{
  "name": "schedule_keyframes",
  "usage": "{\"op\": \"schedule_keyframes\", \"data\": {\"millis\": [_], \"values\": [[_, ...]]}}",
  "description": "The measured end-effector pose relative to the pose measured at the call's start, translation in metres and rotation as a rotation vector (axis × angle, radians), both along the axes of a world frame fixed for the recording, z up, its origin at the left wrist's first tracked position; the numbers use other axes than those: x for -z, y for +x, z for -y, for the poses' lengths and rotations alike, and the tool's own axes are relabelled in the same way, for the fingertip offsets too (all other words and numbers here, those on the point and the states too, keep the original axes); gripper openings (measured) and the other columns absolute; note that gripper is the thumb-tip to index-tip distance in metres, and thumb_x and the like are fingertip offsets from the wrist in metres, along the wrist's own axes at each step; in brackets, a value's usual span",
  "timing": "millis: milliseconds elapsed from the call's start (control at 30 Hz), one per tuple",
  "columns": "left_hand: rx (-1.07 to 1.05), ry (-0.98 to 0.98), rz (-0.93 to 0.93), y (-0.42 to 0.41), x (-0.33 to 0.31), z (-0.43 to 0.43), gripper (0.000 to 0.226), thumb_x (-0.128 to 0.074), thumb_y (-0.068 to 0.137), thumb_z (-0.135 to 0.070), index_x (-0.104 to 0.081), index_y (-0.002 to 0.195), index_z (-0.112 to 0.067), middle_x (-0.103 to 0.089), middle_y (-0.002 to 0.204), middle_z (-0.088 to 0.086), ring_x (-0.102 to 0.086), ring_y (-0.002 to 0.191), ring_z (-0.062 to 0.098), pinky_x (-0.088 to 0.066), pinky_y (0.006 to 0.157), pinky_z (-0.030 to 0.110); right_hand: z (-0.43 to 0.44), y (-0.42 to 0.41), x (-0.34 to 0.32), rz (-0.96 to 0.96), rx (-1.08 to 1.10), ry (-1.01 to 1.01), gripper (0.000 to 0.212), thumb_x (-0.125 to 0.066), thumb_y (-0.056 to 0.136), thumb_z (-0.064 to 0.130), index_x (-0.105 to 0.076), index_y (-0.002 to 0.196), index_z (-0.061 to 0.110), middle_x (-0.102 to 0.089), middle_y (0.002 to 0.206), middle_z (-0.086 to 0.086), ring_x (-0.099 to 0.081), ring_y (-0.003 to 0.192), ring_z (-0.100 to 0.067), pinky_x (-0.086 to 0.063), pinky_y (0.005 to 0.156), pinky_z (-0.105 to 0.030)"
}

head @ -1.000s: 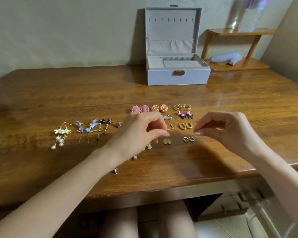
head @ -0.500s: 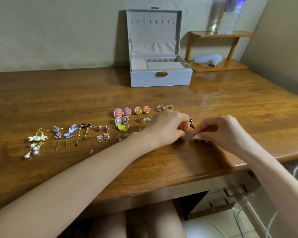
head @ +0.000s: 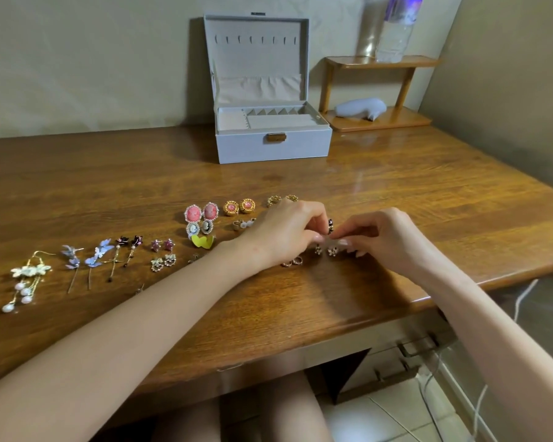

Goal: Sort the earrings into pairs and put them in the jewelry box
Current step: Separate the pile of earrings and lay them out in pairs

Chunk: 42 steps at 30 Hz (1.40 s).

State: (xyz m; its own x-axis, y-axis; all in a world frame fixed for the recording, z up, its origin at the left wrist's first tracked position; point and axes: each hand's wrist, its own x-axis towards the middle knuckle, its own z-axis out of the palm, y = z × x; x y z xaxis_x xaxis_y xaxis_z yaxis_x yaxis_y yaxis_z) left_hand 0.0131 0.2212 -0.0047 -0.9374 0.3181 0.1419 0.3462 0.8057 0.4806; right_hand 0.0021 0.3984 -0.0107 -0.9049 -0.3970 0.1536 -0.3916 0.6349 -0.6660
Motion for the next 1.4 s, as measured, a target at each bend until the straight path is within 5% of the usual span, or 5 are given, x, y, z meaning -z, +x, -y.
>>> {"op": "schedule_keyframes", "data": {"millis": [167, 533, 833, 1233, 1400], "values": [[0.005, -0.047, 0.014, 0.000, 0.000, -0.001, 0.013, -0.067, 0.083, -0.020, -0.064, 0.095, -0.022, -0.067, 0.097, -0.004, -0.057, 0.087, 0.011, -0.047, 0.079, 0.030, 0.001, 0.002, -0.001, -0.012, 0.003, 0.051, 0.018, -0.078, 0.072, 0.017, -0.071, 0.076, 0.033, -0.069, 0.076, 0.008, -0.062, 0.072, -0.005, -0.046, 0.064, -0.012], [-0.037, -0.093, -0.013, 0.003, 0.003, -0.010, 0.016, -0.069, 0.080, -0.027, -0.054, 0.080, -0.031, -0.054, 0.079, -0.008, -0.051, 0.078, 0.014, -0.038, 0.068, 0.027, 0.004, 0.001, 0.002, -0.049, 0.031, 0.068, 0.019, -0.080, 0.070, 0.014, -0.069, 0.073, 0.029, -0.064, 0.069, 0.014, -0.055, 0.067, 0.003, -0.041, 0.062, -0.005], [-0.054, -0.146, -0.117, 0.009, 0.003, -0.009, 0.020, -0.068, 0.081, -0.036, -0.049, 0.080, -0.028, -0.052, 0.085, -0.009, -0.050, 0.093, 0.015, -0.028, 0.077, 0.029, 0.006, 0.000, 0.003, -0.073, 0.032, 0.093, 0.015, -0.077, 0.072, 0.014, -0.071, 0.077, 0.027, -0.064, 0.072, 0.012, -0.056, 0.070, 0.002, -0.041, 0.063, -0.007], [-0.100, -0.020, -0.213, 0.022, 0.000, 0.020, 0.016, -0.066, 0.082, -0.036, -0.060, 0.090, -0.023, -0.046, 0.075, -0.019, -0.045, 0.080, 0.007, -0.034, 0.069, 0.023, 0.013, 0.007, -0.002, -0.192, 0.043, -0.027, 0.007, -0.074, 0.077, 0.016, -0.072, 0.080, 0.022, -0.067, 0.072, 0.007, -0.053, 0.062, -0.002, -0.041, 0.057, -0.010], [-0.146, 0.041, -0.178, 0.048, -0.010, 0.061, 0.014, -0.065, 0.081, -0.035, -0.061, 0.089, -0.024, -0.058, 0.087, -0.015, -0.052, 0.077, 0.000, -0.046, 0.068, 0.016, 0.034, 0.020, -0.014, -0.252, -0.061, -0.127, 0.003, -0.072, 0.079, 0.017, -0.073, 0.082, 0.017, -0.065, 0.075, 0.012, -0.054, 0.068, -0.001, -0.038, 0.058, -0.005]]}}
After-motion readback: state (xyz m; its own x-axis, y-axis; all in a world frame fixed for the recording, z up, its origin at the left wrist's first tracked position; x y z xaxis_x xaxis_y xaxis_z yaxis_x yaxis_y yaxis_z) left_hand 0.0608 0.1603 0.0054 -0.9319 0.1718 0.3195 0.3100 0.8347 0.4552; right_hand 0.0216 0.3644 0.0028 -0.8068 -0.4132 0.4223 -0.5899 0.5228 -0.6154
